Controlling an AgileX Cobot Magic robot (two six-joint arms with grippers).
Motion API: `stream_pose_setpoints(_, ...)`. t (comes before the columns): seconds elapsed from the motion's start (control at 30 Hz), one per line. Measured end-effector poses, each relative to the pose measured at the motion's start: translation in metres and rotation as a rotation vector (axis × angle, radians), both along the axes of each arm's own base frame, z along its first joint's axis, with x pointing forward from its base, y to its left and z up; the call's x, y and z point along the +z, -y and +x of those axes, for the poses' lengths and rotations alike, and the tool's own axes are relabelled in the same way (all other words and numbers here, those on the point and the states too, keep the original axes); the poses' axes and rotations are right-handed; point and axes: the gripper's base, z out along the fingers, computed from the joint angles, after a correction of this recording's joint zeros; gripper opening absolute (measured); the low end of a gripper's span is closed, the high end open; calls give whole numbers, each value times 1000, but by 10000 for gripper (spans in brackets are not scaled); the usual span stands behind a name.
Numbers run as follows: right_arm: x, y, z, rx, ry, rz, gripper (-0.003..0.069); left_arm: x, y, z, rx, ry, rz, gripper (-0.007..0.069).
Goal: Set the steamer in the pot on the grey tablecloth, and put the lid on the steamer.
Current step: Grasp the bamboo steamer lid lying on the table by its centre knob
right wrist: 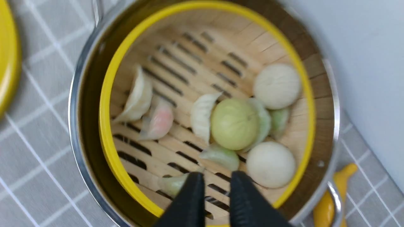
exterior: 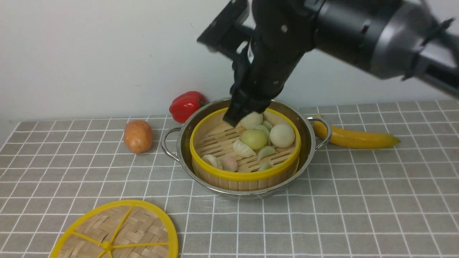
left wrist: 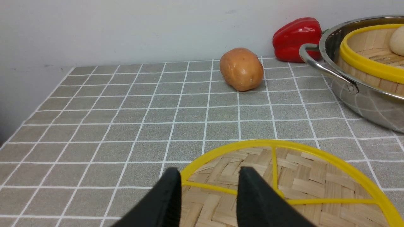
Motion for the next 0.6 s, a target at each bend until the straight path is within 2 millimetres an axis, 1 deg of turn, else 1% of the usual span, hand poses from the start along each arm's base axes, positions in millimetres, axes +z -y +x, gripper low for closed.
stream_pose_setpoints(0.03, 15, 6, -6, -23, 26, 32, 45, 0, 0, 0, 0, 0, 0, 243)
stream_pose_setpoints(0.1, 33, 15, -13, -58, 60, 71, -3, 0, 0, 0, 0, 0, 0, 243)
stream_pose_setpoints(0.13, 52, 24, -22, -84, 93, 111, -13, 0, 0, 0, 0, 0, 0, 243)
stream_pose_setpoints(0.2, 70, 33, -31, -110, 118, 161, -16, 0, 0, 0, 0, 0, 0, 243)
stream_pose_setpoints(0.23, 83, 40, -39, -133, 133, 204, -16, 0, 0, 0, 0, 0, 0, 243)
stream_pose_setpoints(0.27, 89, 44, -44, -144, 139, 230, -16, 0, 0, 0, 0, 0, 0, 243)
stream_pose_setpoints(0.3, 91, 45, -45, -147, 142, 235, -16, 0, 0, 0, 0, 0, 0, 243)
stream_pose_setpoints(0.4, 113, 59, -59, -169, 180, 293, -14, 0, 0, 0, 0, 0, 0, 243)
stream_pose_setpoints(0.53, 131, 74, -72, -179, 233, 320, -10, 0, 0, 0, 0, 0, 0, 243)
stream_pose_setpoints(0.6, 135, 77, -75, -171, 246, 318, -8, 0, 0, 0, 0, 0, 0, 243)
